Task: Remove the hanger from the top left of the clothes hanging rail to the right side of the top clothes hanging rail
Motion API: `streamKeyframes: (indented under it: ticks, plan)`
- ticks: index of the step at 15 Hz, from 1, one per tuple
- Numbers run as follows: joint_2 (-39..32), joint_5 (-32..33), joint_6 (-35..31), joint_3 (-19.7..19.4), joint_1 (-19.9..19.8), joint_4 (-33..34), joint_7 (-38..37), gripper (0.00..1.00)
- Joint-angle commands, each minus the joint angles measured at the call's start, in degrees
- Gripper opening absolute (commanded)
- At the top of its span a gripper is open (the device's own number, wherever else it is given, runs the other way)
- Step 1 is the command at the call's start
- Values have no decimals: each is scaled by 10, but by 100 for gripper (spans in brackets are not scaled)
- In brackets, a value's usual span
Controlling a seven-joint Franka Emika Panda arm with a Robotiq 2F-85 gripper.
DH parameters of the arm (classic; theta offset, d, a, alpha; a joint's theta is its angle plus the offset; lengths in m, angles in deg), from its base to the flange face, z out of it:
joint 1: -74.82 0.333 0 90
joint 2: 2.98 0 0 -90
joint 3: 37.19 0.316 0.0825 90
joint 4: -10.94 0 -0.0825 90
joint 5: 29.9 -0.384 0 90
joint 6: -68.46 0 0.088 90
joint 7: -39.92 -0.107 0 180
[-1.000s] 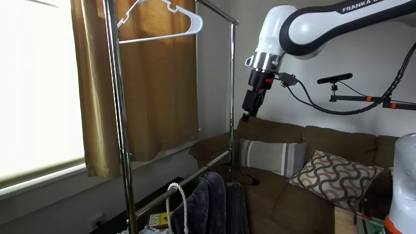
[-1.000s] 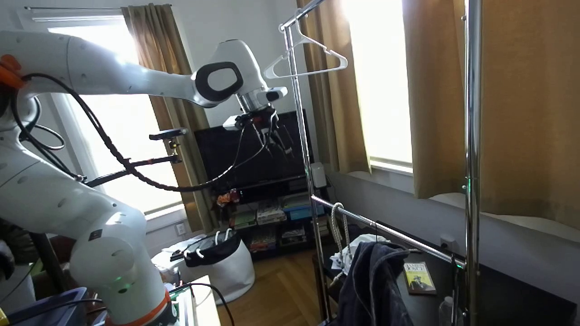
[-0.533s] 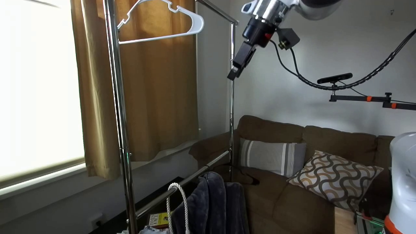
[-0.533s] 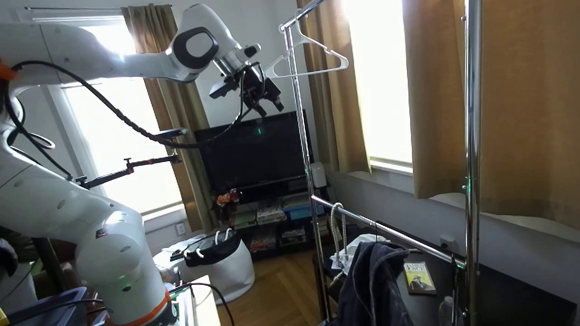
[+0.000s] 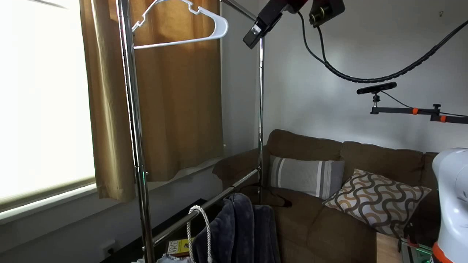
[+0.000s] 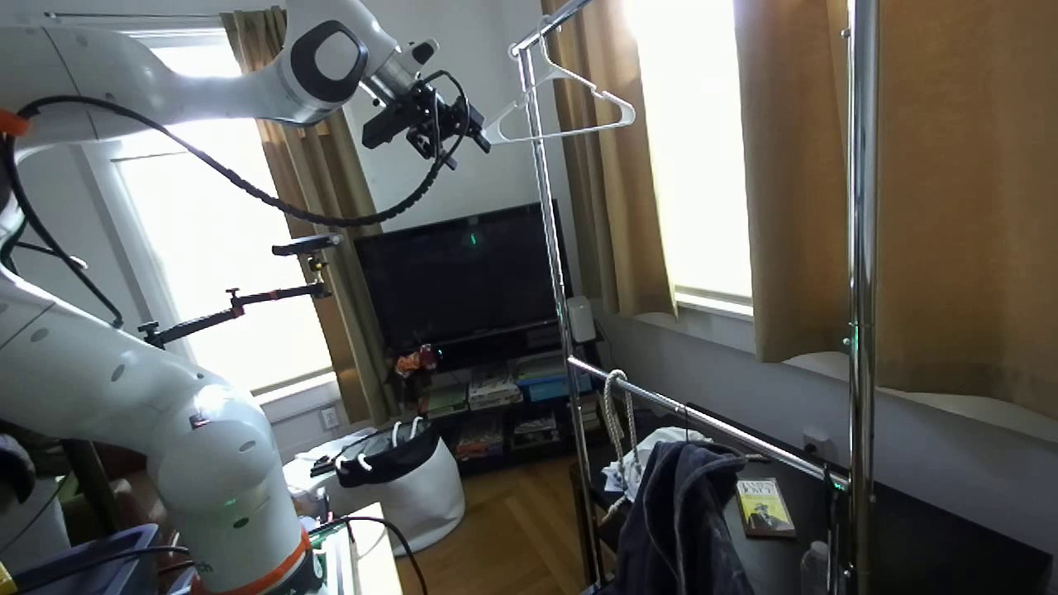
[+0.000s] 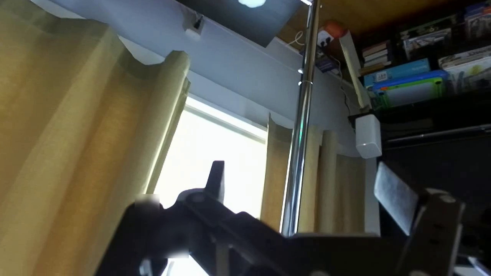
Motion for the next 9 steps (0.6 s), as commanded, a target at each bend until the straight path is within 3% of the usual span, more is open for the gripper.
streamKeyframes:
  ticks: [1,5,8,9]
  plan:
    - [-2,-22,-62,6,3,-4,-28,100]
    - [-13,9,-173,49,-49,-6,-137,100]
    - [-33,24,-160,72,-66,3,-169,98]
    - [-37,32,-159,80,-73,3,-179,80]
